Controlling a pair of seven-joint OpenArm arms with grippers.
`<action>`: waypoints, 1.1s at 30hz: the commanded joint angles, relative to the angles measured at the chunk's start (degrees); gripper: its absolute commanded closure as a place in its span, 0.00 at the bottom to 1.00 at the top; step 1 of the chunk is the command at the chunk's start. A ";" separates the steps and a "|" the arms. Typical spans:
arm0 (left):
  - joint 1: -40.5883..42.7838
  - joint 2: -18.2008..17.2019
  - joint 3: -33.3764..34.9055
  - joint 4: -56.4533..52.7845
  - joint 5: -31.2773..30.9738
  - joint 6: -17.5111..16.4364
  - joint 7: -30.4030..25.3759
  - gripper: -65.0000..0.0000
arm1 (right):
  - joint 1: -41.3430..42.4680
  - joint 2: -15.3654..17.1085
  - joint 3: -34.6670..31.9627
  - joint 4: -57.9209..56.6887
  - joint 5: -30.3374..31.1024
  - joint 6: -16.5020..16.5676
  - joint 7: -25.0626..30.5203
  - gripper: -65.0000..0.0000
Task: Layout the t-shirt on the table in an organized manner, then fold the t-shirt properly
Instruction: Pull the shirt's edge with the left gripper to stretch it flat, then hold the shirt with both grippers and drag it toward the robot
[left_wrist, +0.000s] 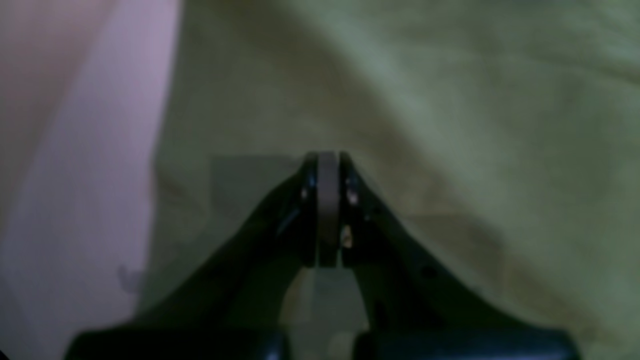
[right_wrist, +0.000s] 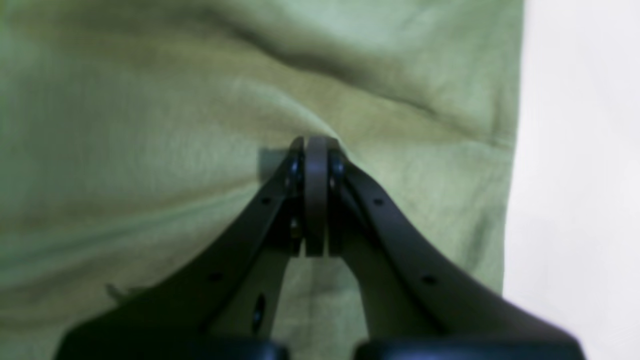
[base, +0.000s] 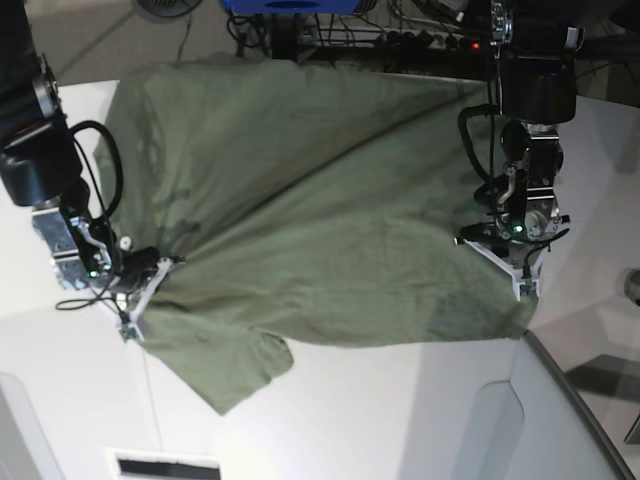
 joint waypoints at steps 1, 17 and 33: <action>-1.96 -0.24 0.14 1.02 0.15 -0.15 -1.32 1.00 | 1.15 0.98 0.14 -3.16 -1.85 -2.28 -2.45 1.00; -12.33 1.78 0.84 -12.35 0.24 -0.15 -8.97 1.00 | 4.40 5.55 0.31 -12.92 -1.41 -10.11 5.81 1.00; -12.86 5.39 6.82 -13.49 0.07 0.02 -15.03 1.00 | 2.64 5.38 0.31 -12.57 -1.41 -10.02 5.81 1.00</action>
